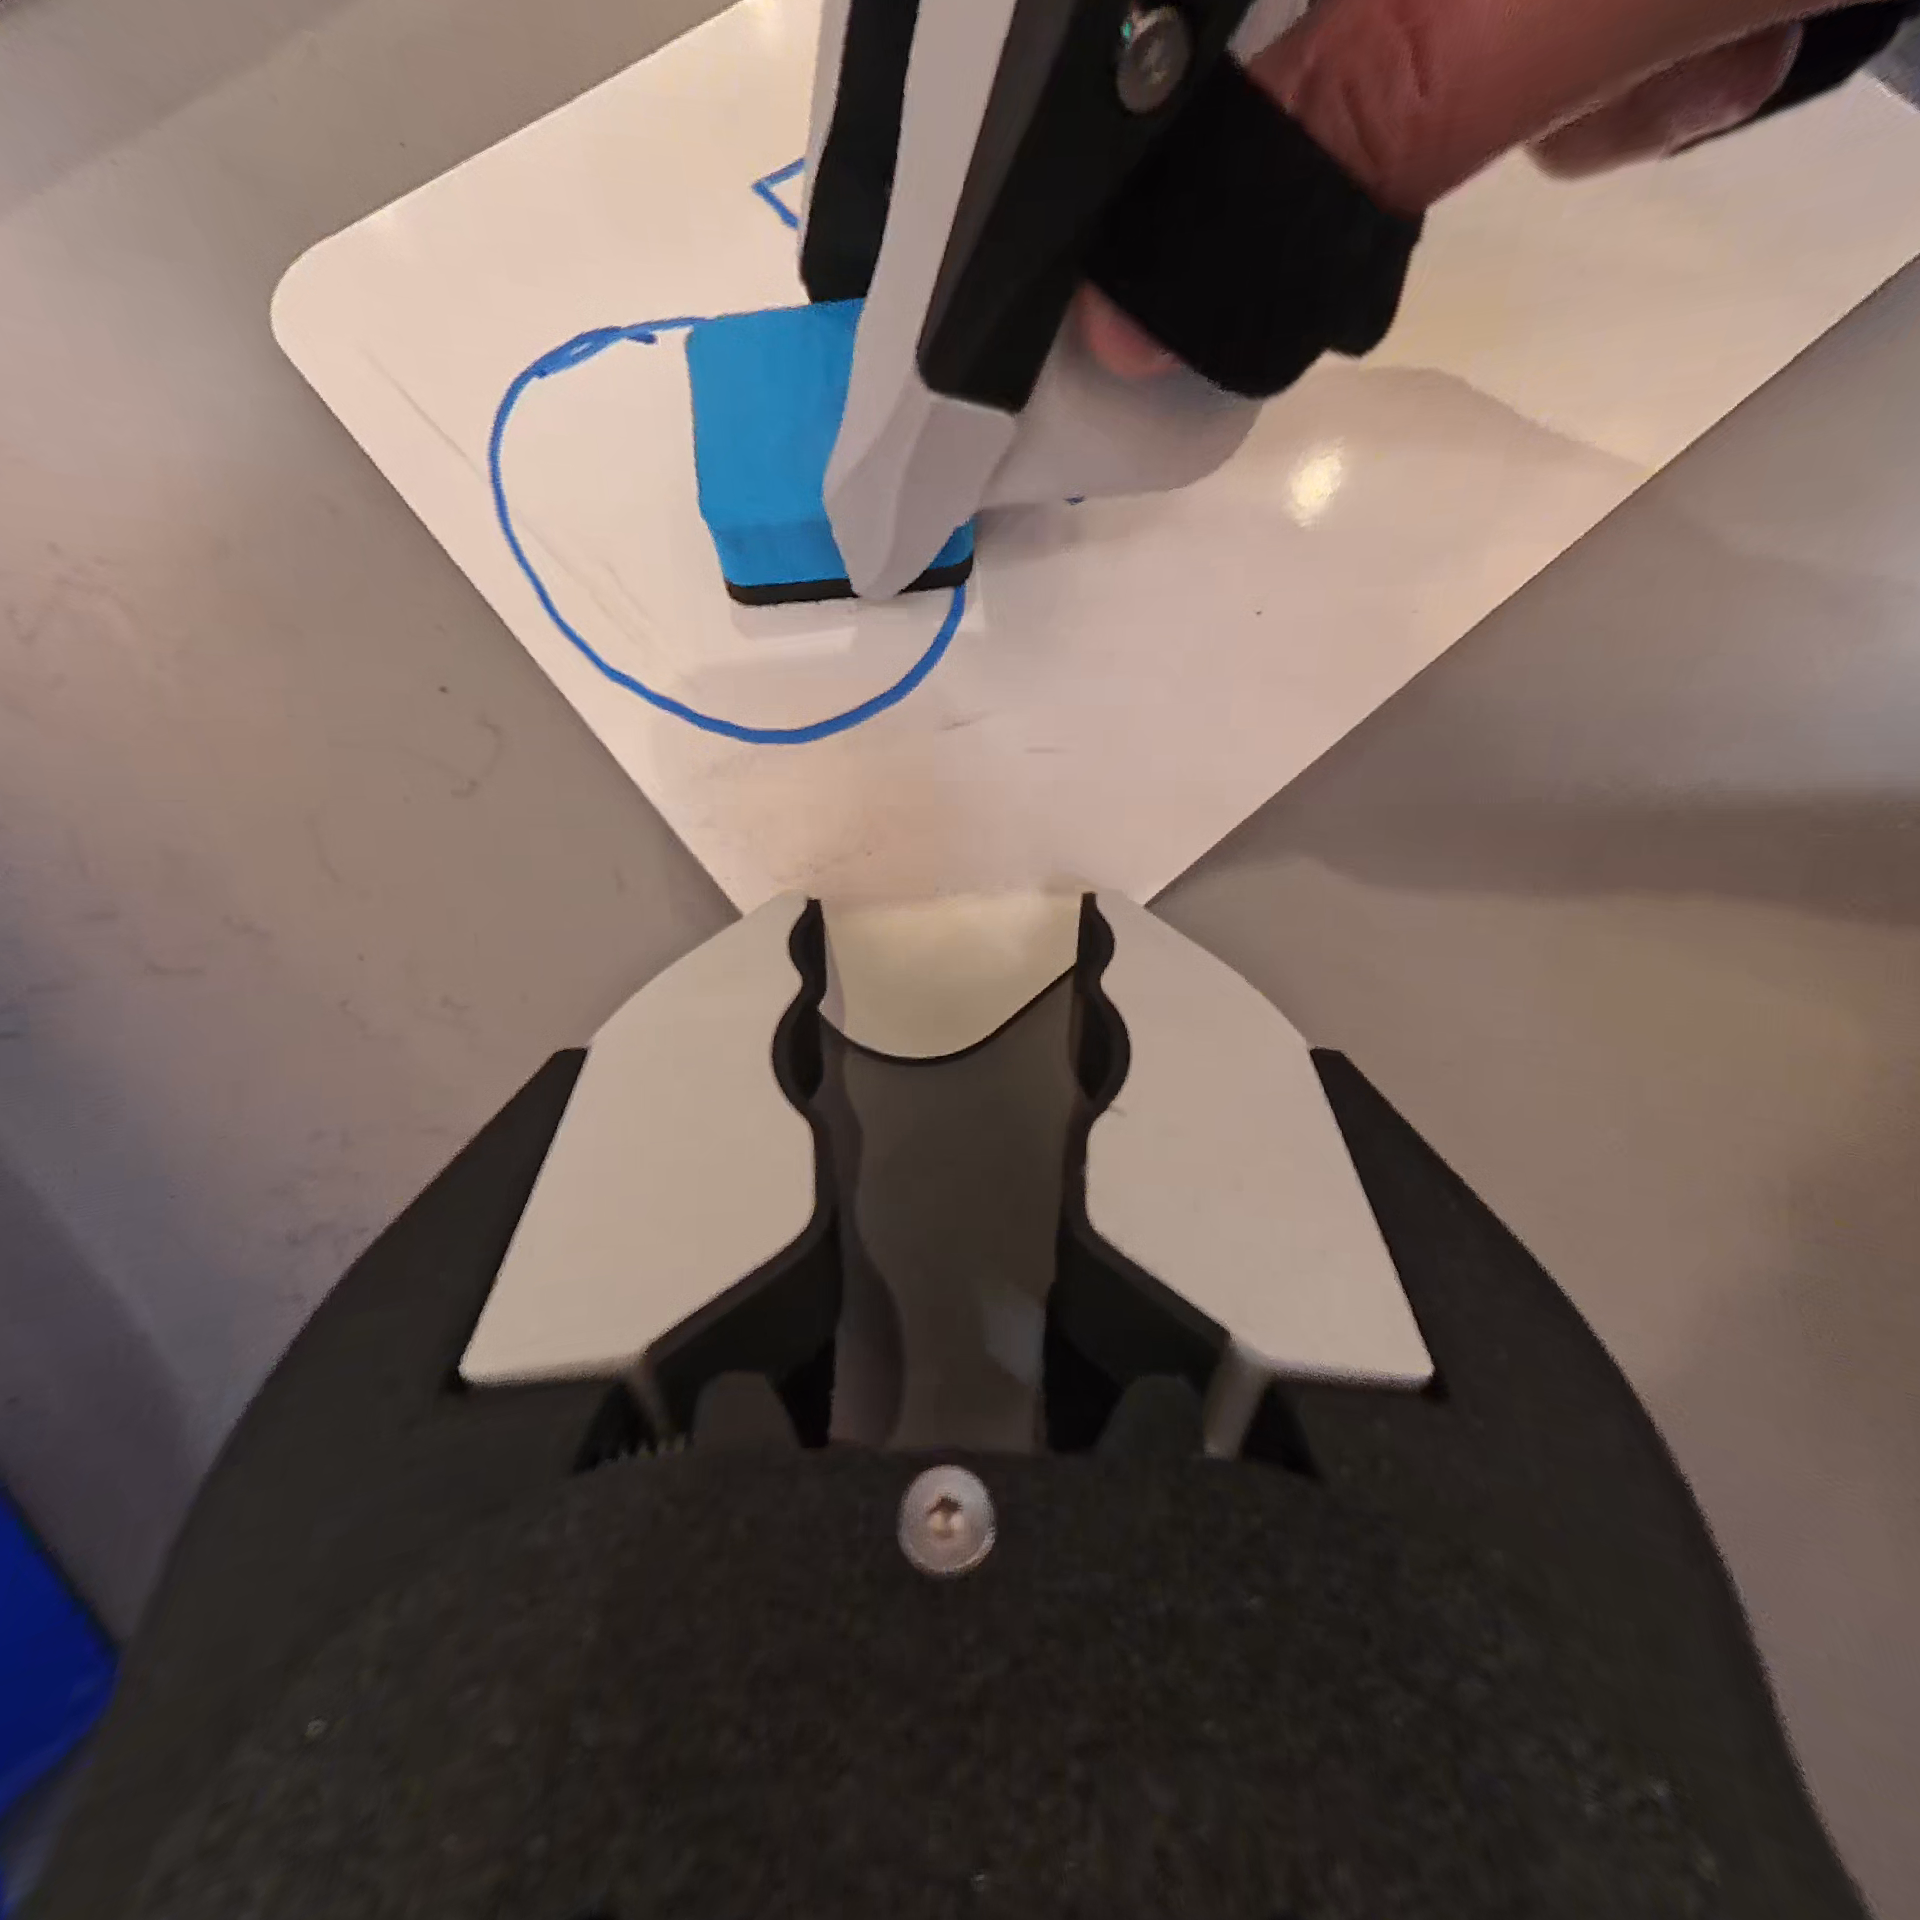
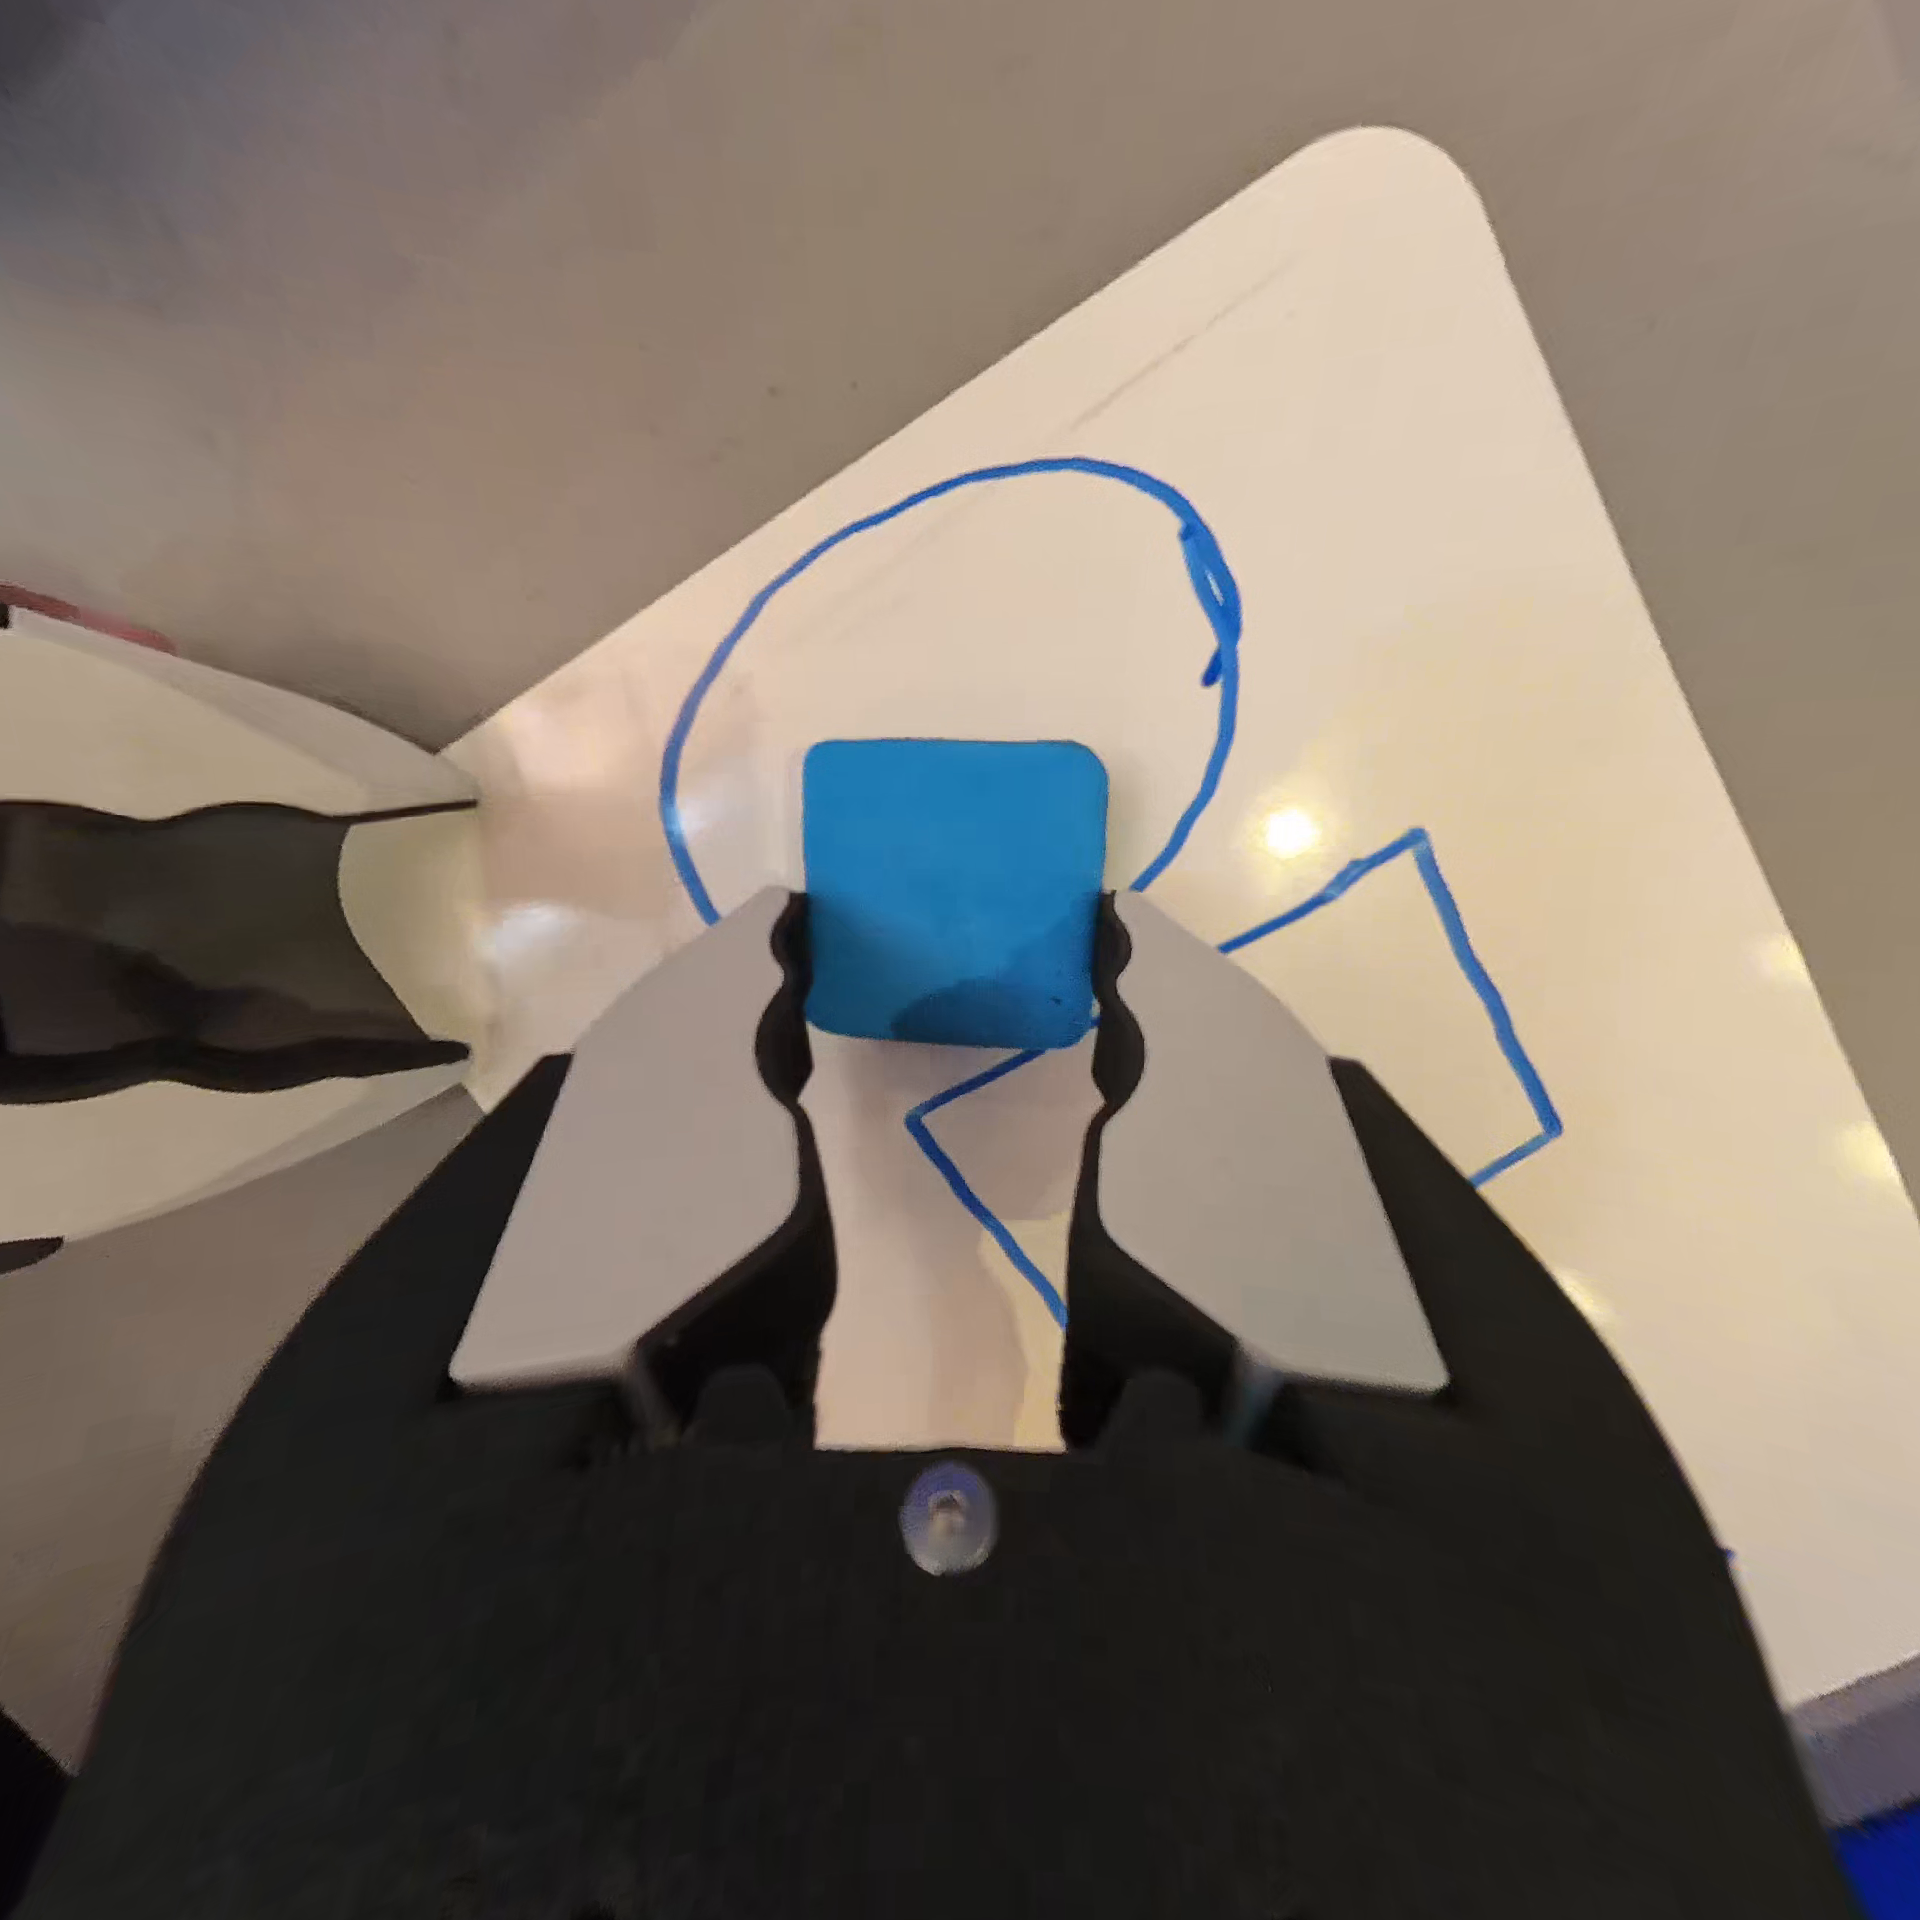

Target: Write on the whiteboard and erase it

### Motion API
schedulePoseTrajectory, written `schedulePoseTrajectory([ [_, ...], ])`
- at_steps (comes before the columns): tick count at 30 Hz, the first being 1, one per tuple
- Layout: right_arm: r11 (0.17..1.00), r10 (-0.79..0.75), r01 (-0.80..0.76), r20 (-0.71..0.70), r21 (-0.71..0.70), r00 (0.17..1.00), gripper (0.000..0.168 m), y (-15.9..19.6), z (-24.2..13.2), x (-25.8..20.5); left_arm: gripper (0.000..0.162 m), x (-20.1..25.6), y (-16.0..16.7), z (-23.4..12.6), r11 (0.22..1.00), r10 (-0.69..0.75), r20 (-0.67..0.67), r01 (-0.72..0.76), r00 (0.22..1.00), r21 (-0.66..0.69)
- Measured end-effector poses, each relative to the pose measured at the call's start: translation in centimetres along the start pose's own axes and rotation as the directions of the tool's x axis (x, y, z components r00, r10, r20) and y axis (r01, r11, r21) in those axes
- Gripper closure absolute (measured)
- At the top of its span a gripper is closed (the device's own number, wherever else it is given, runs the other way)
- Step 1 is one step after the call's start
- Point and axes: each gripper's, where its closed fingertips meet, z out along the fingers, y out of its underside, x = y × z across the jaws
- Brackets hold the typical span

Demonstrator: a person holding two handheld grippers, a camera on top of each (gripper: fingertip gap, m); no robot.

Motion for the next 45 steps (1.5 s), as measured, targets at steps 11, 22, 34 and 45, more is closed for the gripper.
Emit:
schedulePoseTrajectory([
  [11,0.968,-0.185,0.196,0.086,-0.154,0.979,0.118,-0.5,0.6,-4.6,0.115,0.4,0.2,-0.2,1.000,0.012,-0.016,-0.012,1.000,-0.004],
  [22,0.971,-0.088,0.103,0.076,-0.214,0.993,0.117,-1.0,0.4,1.0,0.092,-0.5,1.3,-0.7,0.997,-0.023,0.018,0.024,1.000,-0.068],
  [34,0.971,-0.131,0.147,0.096,-0.189,0.987,0.117,-3.2,1.5,1.7,0.107,0.0,1.0,-0.5,0.999,0.000,0.003,0.000,1.000,-0.042],
  [45,0.976,-0.032,0.052,0.100,-0.211,0.995,0.118,-5.0,2.0,6.0,0.114,0.2,0.9,-0.4,0.999,0.012,0.001,-0.012,1.000,-0.036],
])
